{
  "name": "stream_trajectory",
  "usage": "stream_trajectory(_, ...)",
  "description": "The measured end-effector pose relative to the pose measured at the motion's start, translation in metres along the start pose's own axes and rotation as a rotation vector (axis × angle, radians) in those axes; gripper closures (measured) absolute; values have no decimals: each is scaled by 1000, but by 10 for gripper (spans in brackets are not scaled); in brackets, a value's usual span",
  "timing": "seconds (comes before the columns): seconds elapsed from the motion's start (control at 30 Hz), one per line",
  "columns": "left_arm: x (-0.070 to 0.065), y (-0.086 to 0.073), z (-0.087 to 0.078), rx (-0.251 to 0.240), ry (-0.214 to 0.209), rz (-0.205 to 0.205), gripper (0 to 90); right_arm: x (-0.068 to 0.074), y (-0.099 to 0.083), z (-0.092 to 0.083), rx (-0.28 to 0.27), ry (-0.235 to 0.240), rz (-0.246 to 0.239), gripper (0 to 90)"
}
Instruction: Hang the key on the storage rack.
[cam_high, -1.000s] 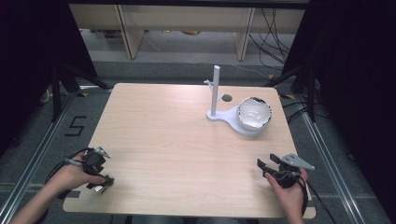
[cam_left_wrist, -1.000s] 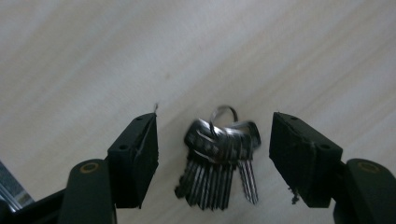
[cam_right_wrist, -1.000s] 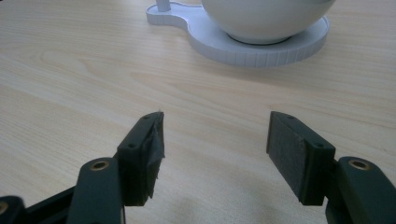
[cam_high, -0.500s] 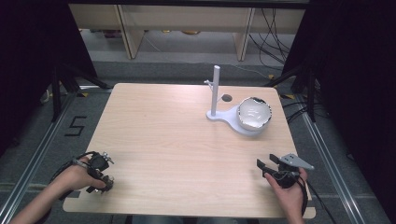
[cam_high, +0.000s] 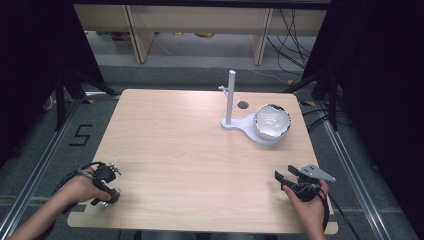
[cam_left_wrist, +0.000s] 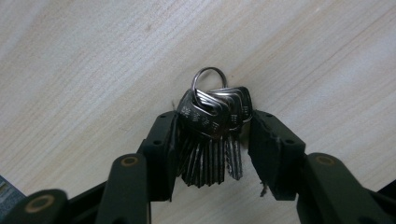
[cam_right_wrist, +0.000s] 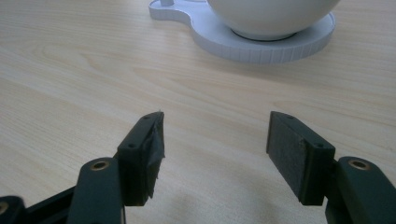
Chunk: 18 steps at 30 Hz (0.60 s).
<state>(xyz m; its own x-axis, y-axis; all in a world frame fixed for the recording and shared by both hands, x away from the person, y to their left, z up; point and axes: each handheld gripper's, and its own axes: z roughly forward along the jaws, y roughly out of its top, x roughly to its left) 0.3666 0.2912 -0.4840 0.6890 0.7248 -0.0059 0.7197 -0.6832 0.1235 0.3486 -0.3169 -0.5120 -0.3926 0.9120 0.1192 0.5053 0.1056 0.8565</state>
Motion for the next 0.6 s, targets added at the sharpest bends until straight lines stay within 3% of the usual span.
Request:
stream_trajectory(0.07,-2,0,0,-2,-4,-15,562,1,0,0,2,2,8,379)
stream_trajectory(0.1,-4,-1,0,-1,-9,-45,572,1,0,0,3,2,7,379)
stream_trajectory(0.3,-4,-2,-1,14,-6,-43,647,1,0,1,-3,5,3,379)
stream_trajectory(0.4,-5,-2,-1,21,-6,-63,652,1,0,0,7,-3,1,379)
stream_trajectory(0.5,-5,-2,-1,32,-4,-55,649,1,0,0,9,-3,0,379)
stream_trajectory(0.6,-6,-3,0,16,-12,-75,598,1,0,0,9,-2,0,379)
